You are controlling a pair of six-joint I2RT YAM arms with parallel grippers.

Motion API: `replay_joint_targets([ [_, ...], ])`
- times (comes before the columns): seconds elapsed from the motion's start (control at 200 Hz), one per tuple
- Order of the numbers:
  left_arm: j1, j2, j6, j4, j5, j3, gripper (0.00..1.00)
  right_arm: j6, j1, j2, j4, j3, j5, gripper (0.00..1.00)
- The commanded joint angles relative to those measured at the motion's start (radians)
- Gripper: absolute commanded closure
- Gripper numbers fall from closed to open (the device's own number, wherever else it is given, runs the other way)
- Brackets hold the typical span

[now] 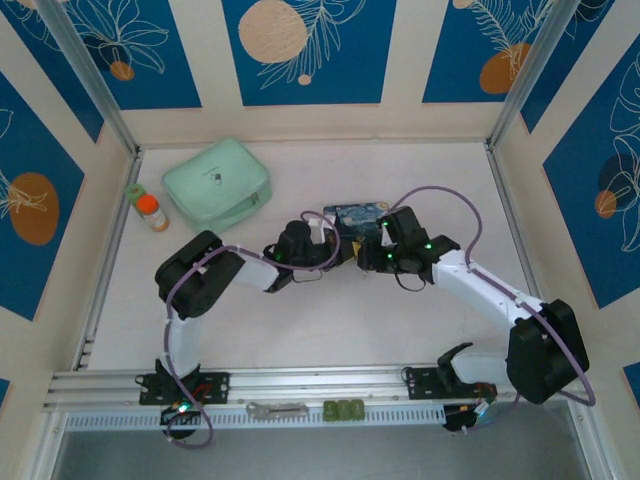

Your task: Unlock the padlock with the key

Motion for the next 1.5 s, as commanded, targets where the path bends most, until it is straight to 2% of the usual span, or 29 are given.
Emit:
replay_joint_targets([
  [0.0,-0.002,-0.039,-0.029,0.035,0.015,0.039,1.0,-0.128,0.073,0.03,-0.069,0.042,0.128,0.5],
  [0.175,-0.001,-0.048,-0.039,0.038,0.023,0.03,1.0,-0.184,0.139,0.128,-0.139,0.123,0.304,0.5],
  [0.325,-0.002,-0.05,-0.046,0.038,0.027,0.027,1.0,-0.212,0.192,0.215,-0.195,0.192,0.452,0.55],
  [0.485,-0.001,-0.049,-0.048,0.04,0.026,0.031,1.0,-0.218,0.237,0.256,-0.218,0.217,0.528,0.64],
  [0.785,0.0,-0.048,-0.048,0.018,0.023,0.038,1.0,-0.124,0.296,0.328,-0.342,0.271,0.633,0.63],
  [0.99,0.001,-0.045,-0.052,0.024,0.022,0.037,1.0,-0.052,0.308,0.346,-0.382,0.282,0.643,0.6],
  [1.235,0.004,-0.043,-0.058,0.038,0.017,0.026,1.0,-0.064,0.316,0.35,-0.327,0.268,0.604,0.7],
  [1.435,0.003,-0.043,-0.078,0.058,0.023,0.026,1.0,-0.076,0.32,0.349,-0.227,0.234,0.632,0.72],
  [1.495,0.003,-0.048,-0.077,0.056,0.023,0.023,1.0,-0.076,0.32,0.35,-0.215,0.232,0.645,0.76],
])
